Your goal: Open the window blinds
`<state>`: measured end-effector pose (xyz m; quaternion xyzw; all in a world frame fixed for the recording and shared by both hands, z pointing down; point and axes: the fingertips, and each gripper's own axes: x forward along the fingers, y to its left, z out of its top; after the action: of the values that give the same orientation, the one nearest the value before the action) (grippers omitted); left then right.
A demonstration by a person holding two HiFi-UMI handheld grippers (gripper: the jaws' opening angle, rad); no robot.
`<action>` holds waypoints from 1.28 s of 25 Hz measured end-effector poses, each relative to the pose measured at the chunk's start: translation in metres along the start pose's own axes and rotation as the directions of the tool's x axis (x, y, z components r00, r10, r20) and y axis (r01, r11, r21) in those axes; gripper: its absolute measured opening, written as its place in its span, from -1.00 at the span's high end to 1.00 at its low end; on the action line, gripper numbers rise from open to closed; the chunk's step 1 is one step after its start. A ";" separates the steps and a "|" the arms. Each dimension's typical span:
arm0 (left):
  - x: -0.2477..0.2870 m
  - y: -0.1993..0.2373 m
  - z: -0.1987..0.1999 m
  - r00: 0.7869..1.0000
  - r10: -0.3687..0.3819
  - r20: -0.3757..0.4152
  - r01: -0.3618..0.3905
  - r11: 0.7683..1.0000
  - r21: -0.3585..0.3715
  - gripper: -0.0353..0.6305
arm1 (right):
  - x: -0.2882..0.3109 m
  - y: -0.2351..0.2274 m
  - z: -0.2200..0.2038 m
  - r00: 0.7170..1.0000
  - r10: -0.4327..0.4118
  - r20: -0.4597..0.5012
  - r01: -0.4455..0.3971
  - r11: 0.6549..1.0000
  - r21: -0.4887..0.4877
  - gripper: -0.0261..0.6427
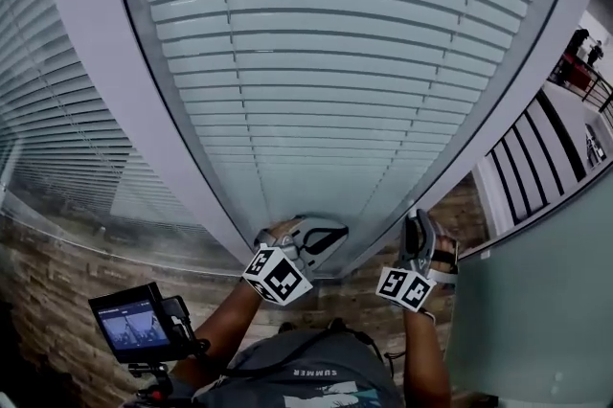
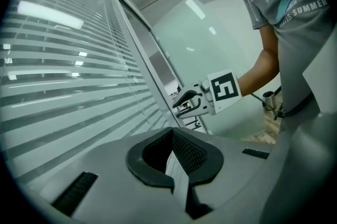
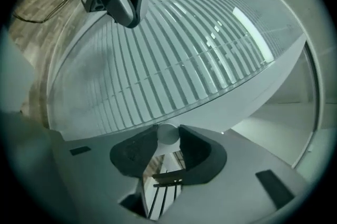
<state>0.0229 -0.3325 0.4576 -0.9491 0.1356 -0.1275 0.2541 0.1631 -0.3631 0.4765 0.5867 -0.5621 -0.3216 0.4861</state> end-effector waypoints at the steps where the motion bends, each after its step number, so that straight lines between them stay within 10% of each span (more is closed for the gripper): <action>1: 0.002 -0.003 0.006 1.000 -0.013 0.011 0.013 1.000 0.007 0.88 | -0.002 -0.004 -0.004 1.000 -0.022 0.002 0.022 0.999 0.024 0.63; 3: 0.005 -0.011 0.015 0.999 -0.032 0.022 0.032 0.999 0.026 0.88 | -0.008 -0.012 -0.013 0.999 -0.037 0.031 0.031 0.981 0.194 0.63; 5: 0.007 -0.020 0.022 0.998 -0.050 0.031 0.049 0.998 0.030 0.88 | -0.016 -0.018 -0.021 0.996 -0.024 0.090 -0.027 0.852 0.524 0.63; 7: 0.007 -0.027 0.028 0.997 -0.063 0.048 0.063 0.998 0.020 0.88 | -0.022 -0.022 -0.030 0.988 -0.034 0.149 -0.109 0.523 0.845 0.63; 10: 0.008 -0.030 0.037 0.995 -0.074 0.074 0.072 0.997 0.023 0.88 | -0.023 -0.028 -0.042 0.970 -0.116 0.216 -0.238 -0.229 0.944 0.63; 11: 0.009 -0.030 0.041 0.994 -0.076 0.080 0.074 0.997 0.024 0.88 | -0.023 -0.031 -0.045 0.963 -0.141 0.228 -0.266 -0.391 0.881 0.63; 12: 0.010 -0.030 0.046 0.993 -0.079 0.084 0.078 0.997 0.025 0.88 | -0.024 -0.034 -0.047 0.958 -0.155 0.242 -0.287 -0.474 0.832 0.63; 13: 0.011 -0.031 0.049 0.993 -0.083 0.086 0.082 0.996 0.024 0.88 | -0.026 -0.038 -0.048 0.953 -0.157 0.258 -0.302 -0.487 0.819 0.63; 14: 0.011 -0.032 0.052 0.992 -0.087 0.088 0.085 0.996 0.022 0.88 | -0.027 -0.040 -0.048 0.950 -0.143 0.276 -0.311 -0.428 0.849 0.62; 15: 0.011 -0.033 0.053 0.992 -0.090 0.090 0.088 0.996 0.019 0.88 | -0.029 -0.041 -0.046 0.953 -0.106 0.283 -0.302 -0.271 0.914 0.63; 17: 0.010 -0.035 0.051 0.992 -0.091 0.089 0.090 0.996 0.017 0.88 | -0.032 -0.038 -0.039 0.980 -0.001 0.201 -0.190 0.323 0.927 0.52; 18: 0.009 -0.035 0.047 0.992 -0.090 0.087 0.088 0.996 0.019 0.88 | -0.032 -0.035 -0.034 0.992 0.025 0.122 -0.111 0.626 0.772 0.43; 19: 0.006 -0.034 0.040 0.993 -0.087 0.084 0.086 0.996 0.020 0.88 | -0.029 -0.029 -0.025 0.998 0.026 0.056 -0.052 0.831 0.555 0.43; 21: -0.001 -0.027 0.022 0.994 -0.079 0.077 0.078 0.997 0.016 0.88 | -0.017 -0.016 -0.004 1.000 0.011 0.000 -0.011 0.977 0.211 0.43; 23: -0.009 -0.016 0.008 0.995 -0.074 0.073 0.074 0.997 0.005 0.88 | -0.001 -0.005 0.011 1.000 -0.003 -0.017 0.004 0.998 0.056 0.44; 26: -0.017 -0.004 -0.002 0.995 -0.070 0.074 0.071 0.998 -0.001 0.88 | 0.010 -0.002 0.020 0.999 -0.020 0.029 0.013 0.977 0.211 0.56; 28: -0.019 -0.002 -0.005 0.995 -0.066 0.071 0.066 0.998 -0.002 0.88 | 0.012 -0.008 0.018 0.994 -0.021 0.105 -0.045 0.807 0.589 0.57; 29: -0.020 -0.002 -0.007 0.996 -0.063 0.069 0.064 0.998 -0.003 0.88 | 0.012 -0.010 0.014 0.988 -0.037 0.148 -0.096 0.599 0.795 0.57; 30: -0.020 -0.002 -0.008 0.996 -0.061 0.067 0.061 0.998 -0.005 0.88 | 0.012 -0.012 0.007 0.982 -0.066 0.178 -0.150 0.311 0.938 0.57; 32: -0.020 -0.001 -0.008 0.996 -0.057 0.068 0.058 0.998 -0.012 0.88 | 0.014 -0.011 -0.009 0.974 -0.129 0.187 -0.219 -0.313 0.924 0.57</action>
<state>0.0016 -0.3288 0.4612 -0.9582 0.1005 -0.1017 0.2478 0.1772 -0.3760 0.4718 0.6750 -0.6594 0.2255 -0.2425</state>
